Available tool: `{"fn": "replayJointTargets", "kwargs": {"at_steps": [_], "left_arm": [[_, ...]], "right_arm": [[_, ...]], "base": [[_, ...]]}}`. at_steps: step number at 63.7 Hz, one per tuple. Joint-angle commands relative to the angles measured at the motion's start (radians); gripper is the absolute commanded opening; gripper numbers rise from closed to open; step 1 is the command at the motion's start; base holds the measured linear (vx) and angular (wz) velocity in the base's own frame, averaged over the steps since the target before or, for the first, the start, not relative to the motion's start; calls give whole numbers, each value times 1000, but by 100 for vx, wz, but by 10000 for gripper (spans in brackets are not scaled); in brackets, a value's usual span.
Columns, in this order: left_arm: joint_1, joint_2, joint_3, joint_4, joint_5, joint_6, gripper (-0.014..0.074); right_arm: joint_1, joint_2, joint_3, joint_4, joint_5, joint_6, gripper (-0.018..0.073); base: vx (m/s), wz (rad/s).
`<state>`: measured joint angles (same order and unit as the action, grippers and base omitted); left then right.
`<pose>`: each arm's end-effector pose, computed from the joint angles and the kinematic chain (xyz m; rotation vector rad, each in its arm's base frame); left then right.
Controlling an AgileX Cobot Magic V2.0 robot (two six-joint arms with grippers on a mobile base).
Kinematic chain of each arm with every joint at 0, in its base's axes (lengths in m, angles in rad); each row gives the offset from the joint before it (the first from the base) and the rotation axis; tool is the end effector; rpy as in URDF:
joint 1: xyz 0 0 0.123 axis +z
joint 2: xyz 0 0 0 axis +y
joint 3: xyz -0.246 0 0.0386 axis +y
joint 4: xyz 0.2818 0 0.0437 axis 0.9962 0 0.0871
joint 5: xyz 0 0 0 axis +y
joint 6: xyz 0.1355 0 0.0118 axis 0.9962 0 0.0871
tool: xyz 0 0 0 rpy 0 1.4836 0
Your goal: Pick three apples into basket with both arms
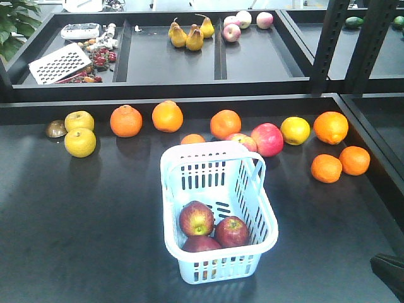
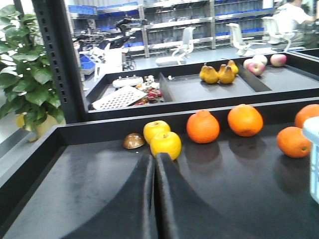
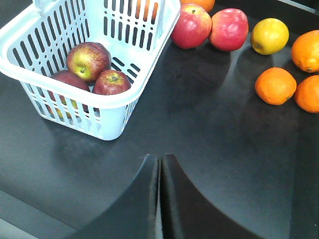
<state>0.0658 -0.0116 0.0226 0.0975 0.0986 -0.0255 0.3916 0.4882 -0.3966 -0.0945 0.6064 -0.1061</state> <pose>0.1713 0.0126 0.1963 -0.0029 1.5939 0.1146 0.1847 0.0684 0.2125 -0.5889 2.0980 0.0596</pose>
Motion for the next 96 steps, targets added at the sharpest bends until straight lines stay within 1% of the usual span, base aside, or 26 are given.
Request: {"fn": "replayJointTargets", "kwargs": {"at_steps": [1,11,96], "left_arm": [[7,-17,9,-41,-82,-8,-6],[7,-17,9,-85,-81,-8,-6],[7,-17,8,-85,-81,-8,-6]], "right_arm": [[3,2,-26,-14,-60,1,-4],[3,2,-26,-14,-56,1,-4],[3,2,-26,-14,-50,1,-4]], "base": [[0,0],[0,0],[0,0]]}}
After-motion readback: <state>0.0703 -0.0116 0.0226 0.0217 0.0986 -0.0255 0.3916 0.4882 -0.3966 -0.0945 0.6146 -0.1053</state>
